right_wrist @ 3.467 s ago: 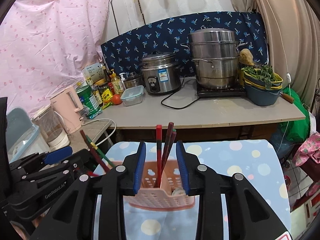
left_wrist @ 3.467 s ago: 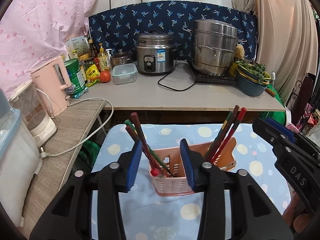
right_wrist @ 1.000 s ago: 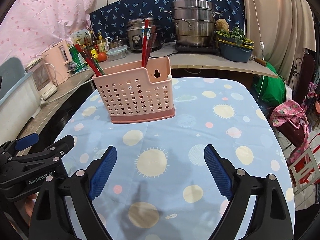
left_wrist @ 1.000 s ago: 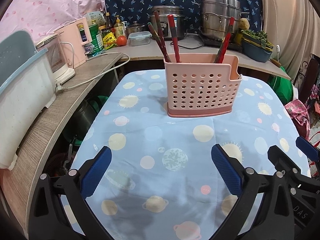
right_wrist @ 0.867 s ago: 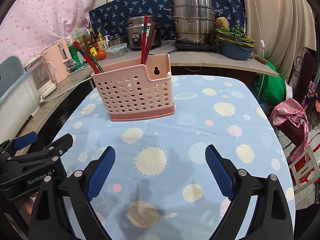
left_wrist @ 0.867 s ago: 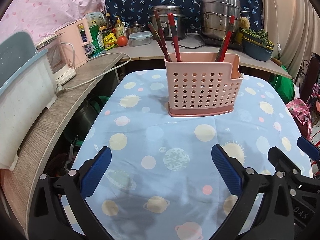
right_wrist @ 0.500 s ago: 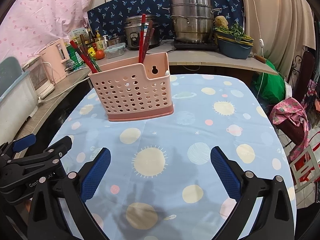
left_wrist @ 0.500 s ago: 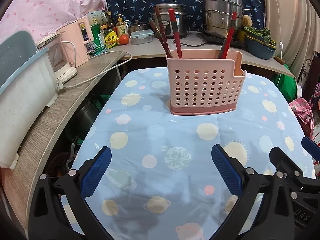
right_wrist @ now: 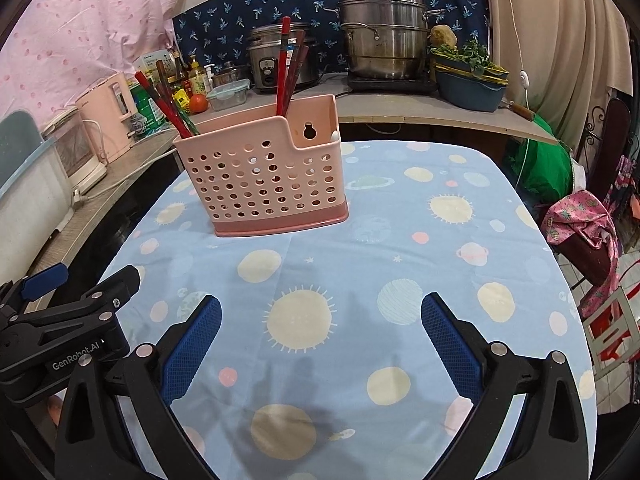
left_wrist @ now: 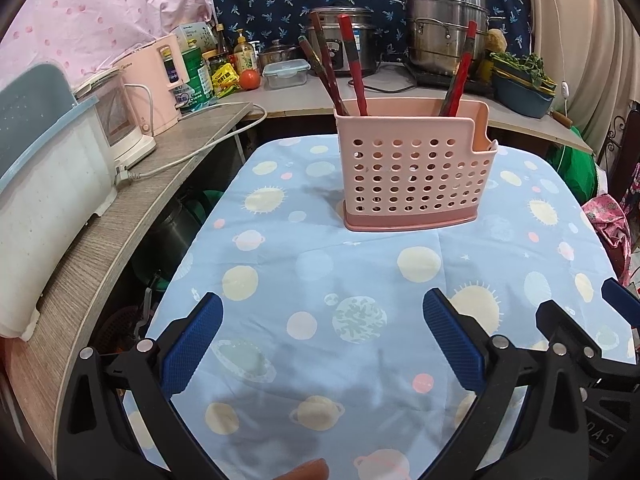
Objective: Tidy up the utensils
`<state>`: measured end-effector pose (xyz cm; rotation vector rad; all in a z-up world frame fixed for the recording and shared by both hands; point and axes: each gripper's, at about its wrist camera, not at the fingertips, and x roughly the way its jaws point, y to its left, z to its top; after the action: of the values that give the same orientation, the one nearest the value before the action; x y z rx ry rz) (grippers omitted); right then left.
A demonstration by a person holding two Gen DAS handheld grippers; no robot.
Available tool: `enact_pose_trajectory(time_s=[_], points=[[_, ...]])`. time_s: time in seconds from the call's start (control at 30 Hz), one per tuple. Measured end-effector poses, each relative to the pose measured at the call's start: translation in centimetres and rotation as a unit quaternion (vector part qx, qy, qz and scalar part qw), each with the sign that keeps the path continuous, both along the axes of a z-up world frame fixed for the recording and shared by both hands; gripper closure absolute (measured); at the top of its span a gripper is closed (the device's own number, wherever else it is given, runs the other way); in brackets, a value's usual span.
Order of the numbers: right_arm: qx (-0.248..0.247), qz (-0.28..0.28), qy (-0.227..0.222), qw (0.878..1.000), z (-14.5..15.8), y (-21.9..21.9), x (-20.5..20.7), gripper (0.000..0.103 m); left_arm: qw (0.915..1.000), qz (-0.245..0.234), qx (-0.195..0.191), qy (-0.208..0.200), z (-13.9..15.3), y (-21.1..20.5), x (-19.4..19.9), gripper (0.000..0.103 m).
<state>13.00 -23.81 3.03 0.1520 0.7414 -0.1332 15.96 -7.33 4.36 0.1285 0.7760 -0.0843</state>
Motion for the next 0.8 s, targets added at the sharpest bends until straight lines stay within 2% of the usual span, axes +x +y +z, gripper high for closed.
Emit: enact_pose_trajectory(time_s=[0.8], points=[[-0.005, 0.006, 0.005, 1.0, -0.02, 0.16, 0.41, 0.006, 1.0, 0.006, 0.003, 0.004, -0.18, 0.02, 0.17, 0.007]])
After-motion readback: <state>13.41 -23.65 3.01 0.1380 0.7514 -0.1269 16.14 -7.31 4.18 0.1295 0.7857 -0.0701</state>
